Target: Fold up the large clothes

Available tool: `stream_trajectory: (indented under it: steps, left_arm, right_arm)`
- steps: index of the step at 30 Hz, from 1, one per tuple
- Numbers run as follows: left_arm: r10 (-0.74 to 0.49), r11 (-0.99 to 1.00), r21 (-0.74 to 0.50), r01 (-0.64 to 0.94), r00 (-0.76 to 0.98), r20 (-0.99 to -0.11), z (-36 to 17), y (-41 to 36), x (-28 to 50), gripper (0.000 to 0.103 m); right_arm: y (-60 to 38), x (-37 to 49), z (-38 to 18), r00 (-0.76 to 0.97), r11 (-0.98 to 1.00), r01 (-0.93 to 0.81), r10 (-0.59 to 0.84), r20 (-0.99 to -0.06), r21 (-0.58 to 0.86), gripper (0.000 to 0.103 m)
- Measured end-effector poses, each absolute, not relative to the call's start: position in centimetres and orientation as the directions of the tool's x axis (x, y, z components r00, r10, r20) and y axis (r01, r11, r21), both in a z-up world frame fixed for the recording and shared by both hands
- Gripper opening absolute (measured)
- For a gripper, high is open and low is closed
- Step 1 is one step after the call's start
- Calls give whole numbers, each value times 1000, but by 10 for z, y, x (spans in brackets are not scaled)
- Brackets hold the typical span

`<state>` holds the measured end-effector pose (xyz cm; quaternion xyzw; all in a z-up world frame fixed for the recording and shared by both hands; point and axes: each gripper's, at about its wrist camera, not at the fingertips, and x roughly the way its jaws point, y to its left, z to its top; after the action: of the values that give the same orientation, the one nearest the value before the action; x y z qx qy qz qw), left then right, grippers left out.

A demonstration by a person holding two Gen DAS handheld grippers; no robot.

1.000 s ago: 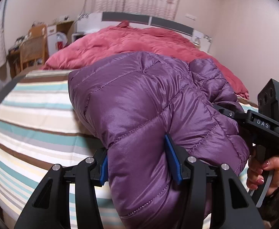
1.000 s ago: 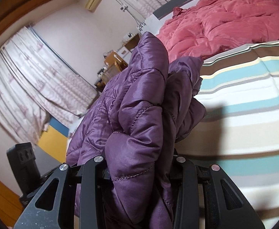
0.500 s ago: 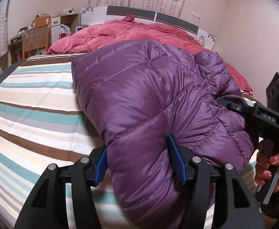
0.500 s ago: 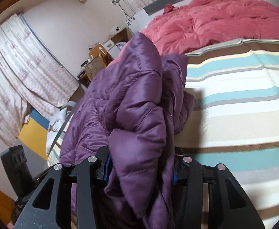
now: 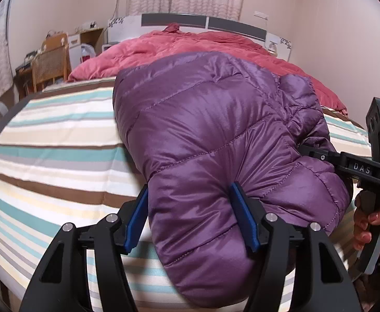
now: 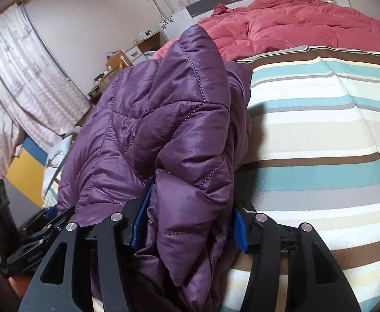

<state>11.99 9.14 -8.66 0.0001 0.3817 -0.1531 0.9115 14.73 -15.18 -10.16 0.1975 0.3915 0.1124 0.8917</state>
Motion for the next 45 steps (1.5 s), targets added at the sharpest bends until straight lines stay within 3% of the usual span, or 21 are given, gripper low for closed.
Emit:
stream_trajectory:
  steps: [3,7,11,19,22,25,28,38,45]
  left_arm:
    - [-262,960,-126,249,655,-708,-80,93,118,66]
    - [-193,975,-58,215,688,-700,-66,88,103,91]
    - [-192,975,-56,214,695,-693,-60,85,83,99]
    - [-179,980,-64,189,690,-701,-55,79,54,101]
    - [-159,984,-53,172,692,-704,-51,80,43,101]
    - [-118,990,-24,141,710,-694,-45,82,31,101]
    - [-71,996,-1,95,738,-672,-38,84,19,101]
    - [38,998,62,-2,806,-590,-21,88,-17,101]
    - [1,1000,21,15,796,-605,-22,88,-18,101]
  right_arm:
    - [-148,144,-92,667,908,-21,324,-671,418,55]
    - [-148,128,-74,702,917,10,277,-656,399,71]
    - [-140,104,-58,732,937,-16,249,-635,349,77]
    - [-125,65,-43,754,964,-63,217,-620,260,77]
    - [-123,50,-37,766,968,-69,206,-609,241,89]
    - [-119,36,-30,781,973,-87,199,-592,213,89]
    - [-115,24,-25,795,979,-91,182,-579,184,97]
    - [-102,-2,-19,830,993,-84,113,-547,79,100]
    - [-105,-7,-16,839,995,-67,94,-536,69,100]
